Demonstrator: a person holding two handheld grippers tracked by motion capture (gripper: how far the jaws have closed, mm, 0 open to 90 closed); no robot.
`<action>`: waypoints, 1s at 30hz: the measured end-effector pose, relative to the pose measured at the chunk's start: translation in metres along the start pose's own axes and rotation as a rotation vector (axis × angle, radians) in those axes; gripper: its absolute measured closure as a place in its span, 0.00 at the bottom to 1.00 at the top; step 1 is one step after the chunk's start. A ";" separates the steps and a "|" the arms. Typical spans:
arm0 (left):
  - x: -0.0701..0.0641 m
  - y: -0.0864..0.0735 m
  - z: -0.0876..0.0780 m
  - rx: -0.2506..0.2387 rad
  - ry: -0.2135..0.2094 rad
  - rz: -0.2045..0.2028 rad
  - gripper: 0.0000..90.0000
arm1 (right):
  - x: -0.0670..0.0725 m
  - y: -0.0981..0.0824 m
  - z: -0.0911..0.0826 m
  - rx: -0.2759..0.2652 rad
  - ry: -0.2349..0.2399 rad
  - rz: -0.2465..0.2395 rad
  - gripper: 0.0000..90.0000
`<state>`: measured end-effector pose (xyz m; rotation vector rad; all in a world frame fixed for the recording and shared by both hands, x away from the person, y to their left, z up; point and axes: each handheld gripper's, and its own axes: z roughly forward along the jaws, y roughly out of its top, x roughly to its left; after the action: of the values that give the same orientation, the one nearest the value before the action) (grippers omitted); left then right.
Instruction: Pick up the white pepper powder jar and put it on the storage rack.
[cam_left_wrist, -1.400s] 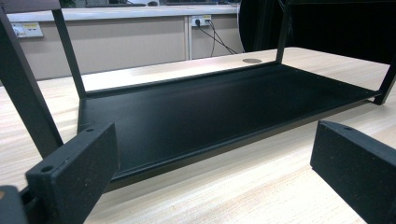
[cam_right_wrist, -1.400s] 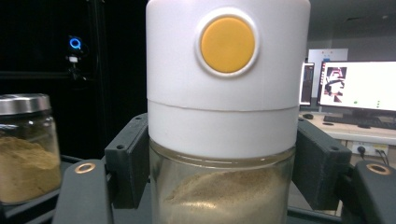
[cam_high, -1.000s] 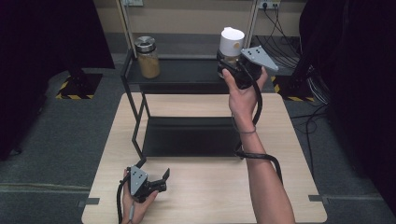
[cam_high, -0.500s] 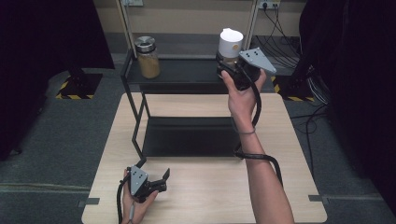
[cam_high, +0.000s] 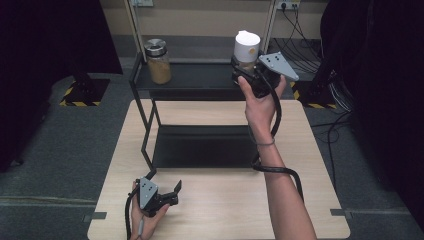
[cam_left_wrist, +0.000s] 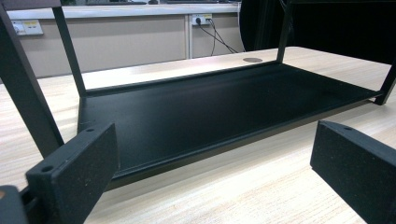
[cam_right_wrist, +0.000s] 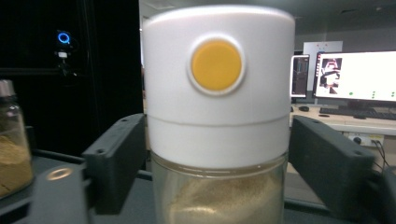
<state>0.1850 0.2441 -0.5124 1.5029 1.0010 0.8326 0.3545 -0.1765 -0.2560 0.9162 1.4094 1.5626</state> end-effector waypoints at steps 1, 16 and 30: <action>0.000 0.000 0.000 0.002 0.000 0.001 0.01 | 0.001 0.001 -0.002 -0.002 -0.002 -0.008 0.14; 0.000 0.000 0.000 0.003 0.004 -0.003 0.01 | 0.000 -0.003 -0.046 -0.022 0.024 -0.063 0.08; -0.001 0.001 0.000 0.003 0.008 -0.003 0.01 | -0.008 -0.025 -0.085 -0.021 0.033 -0.043 0.08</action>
<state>0.1849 0.2433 -0.5119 1.5017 1.0110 0.8359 0.2828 -0.2168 -0.2899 0.8452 1.4242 1.5639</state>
